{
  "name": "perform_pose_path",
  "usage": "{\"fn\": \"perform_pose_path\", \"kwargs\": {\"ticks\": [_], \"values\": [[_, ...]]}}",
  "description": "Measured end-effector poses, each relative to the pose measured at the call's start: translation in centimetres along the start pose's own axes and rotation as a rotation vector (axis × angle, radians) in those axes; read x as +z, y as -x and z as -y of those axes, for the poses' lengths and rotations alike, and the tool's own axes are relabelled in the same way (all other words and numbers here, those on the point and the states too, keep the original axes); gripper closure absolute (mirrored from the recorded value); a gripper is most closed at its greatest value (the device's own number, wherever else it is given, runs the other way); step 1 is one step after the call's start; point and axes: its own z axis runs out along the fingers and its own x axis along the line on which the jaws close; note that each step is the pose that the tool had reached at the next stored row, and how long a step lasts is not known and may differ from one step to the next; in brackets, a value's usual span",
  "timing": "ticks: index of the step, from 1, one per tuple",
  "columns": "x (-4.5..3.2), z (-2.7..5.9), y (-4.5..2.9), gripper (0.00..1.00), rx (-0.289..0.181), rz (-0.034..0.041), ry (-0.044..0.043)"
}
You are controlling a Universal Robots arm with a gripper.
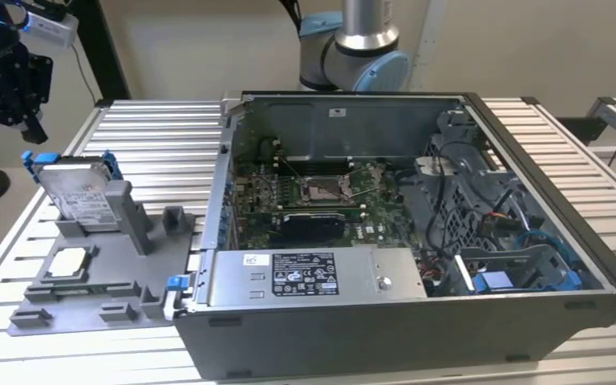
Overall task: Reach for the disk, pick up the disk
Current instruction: 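Pick up the disk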
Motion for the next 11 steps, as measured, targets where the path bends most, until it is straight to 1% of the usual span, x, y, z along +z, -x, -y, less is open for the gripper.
{"fn": "perform_pose_path", "kwargs": {"ticks": [11], "values": [[0.16, 0.00, 0.00, 1.00, -0.201, -0.0043, 0.0012]]}}
